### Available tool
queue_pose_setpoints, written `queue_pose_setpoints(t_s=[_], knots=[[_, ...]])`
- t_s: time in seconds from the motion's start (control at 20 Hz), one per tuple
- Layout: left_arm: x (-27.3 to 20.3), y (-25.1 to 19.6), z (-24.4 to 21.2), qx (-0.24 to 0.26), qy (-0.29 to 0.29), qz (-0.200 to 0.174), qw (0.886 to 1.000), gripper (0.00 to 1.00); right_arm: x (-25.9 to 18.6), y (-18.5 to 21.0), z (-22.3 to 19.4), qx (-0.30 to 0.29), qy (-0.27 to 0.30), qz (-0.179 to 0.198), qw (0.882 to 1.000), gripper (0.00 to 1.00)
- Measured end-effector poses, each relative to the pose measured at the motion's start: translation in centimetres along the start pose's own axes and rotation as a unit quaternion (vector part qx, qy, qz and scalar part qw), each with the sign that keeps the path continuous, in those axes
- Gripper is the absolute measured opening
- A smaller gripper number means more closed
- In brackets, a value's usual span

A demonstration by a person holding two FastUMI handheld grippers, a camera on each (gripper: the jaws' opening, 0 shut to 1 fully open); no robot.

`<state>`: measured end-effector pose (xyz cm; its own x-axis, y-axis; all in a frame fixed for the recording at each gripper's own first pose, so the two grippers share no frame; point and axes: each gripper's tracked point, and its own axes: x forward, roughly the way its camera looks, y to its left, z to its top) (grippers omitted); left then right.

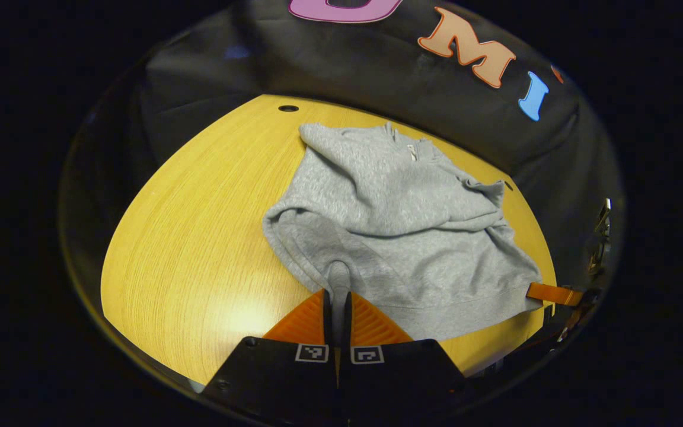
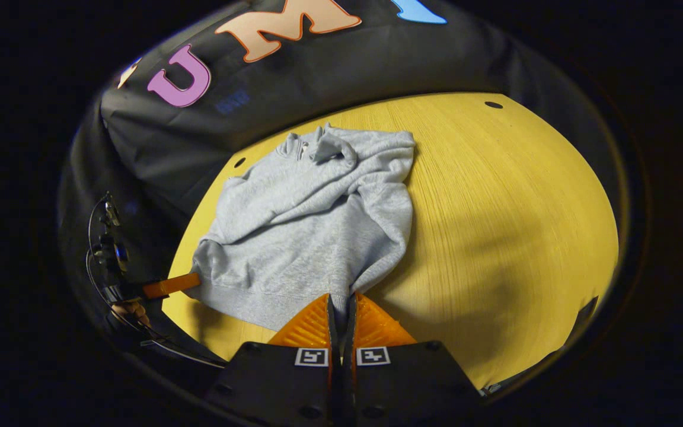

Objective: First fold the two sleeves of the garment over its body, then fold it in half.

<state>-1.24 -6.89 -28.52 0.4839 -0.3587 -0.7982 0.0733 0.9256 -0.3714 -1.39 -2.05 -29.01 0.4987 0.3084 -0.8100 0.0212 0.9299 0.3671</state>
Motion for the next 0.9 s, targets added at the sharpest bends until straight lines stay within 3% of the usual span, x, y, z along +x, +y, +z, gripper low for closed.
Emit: queue_pose_setpoints(t_s=[0.5, 0.9], knots=[[-0.9, -0.9, 7.5, 0.003, -0.049, -0.011, 0.999, 0.0, -0.5, 3.4, 9.3, 0.058, -0.068, 0.052, 0.995, 0.03], [2.3, -1.3, 13.8, -0.027, -0.063, -0.004, 0.998, 0.0, 3.3, 3.5, 15.3, 0.171, -0.074, 0.066, 0.98, 0.03]])
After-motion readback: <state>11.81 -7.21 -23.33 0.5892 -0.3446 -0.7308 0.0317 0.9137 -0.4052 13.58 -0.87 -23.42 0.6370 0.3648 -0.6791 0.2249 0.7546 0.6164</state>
